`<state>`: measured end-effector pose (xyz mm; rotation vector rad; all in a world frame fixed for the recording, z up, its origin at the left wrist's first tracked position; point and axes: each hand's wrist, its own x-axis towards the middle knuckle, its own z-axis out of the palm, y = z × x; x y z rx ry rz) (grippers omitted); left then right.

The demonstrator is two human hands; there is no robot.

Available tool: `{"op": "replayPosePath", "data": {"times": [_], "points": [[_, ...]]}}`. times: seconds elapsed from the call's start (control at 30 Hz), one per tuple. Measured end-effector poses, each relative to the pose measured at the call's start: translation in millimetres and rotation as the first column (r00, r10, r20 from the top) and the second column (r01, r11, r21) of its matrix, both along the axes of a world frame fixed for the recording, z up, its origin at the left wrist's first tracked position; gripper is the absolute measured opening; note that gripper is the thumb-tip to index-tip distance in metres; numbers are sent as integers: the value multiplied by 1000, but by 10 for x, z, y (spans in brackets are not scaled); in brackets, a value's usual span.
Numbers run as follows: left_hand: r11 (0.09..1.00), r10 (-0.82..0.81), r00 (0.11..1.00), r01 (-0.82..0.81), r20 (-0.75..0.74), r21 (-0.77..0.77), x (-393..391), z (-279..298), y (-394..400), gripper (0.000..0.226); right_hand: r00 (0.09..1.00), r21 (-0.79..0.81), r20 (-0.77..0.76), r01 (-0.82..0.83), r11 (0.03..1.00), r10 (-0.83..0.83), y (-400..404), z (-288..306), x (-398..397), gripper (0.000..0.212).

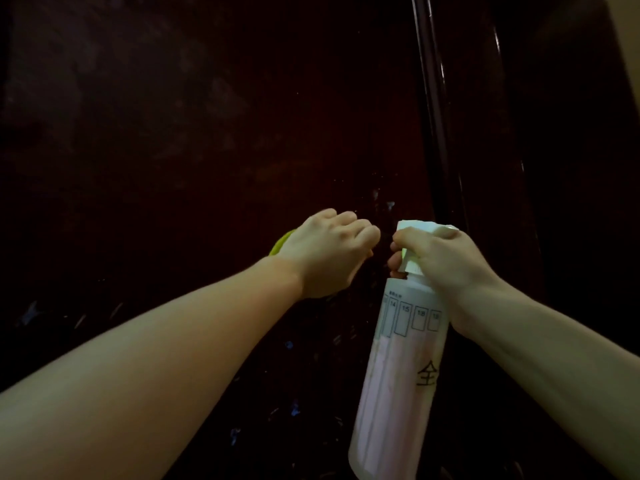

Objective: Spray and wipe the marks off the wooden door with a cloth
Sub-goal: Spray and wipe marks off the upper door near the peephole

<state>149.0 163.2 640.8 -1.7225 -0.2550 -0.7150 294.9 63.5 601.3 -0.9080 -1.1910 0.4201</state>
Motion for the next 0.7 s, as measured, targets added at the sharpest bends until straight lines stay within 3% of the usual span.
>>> {"op": "replayPosePath", "data": {"times": [0.13, 0.2, 0.37, 0.7], "points": [[990, -95, 899, 129, 428, -51, -12, 97, -7, 9, 996, 16, 17, 89, 996, -89, 21, 68, 64, 19], [988, -105, 840, 149, 532, -41, 37, 211, 2, 9, 996, 19, 29, 81, 997, -81, 26, 111, 101, 18], [986, -137, 812, 168, 568, -1, 121, 347, 37, 9, 990, 31, 136, 44, 999, -48, 20, 153, 164, 20], [989, -108, 817, 144, 566, -18, 128, 344, 36, 12, 989, 38, 146, -5, 999, -1, -5, 200, 216, 20]]}}
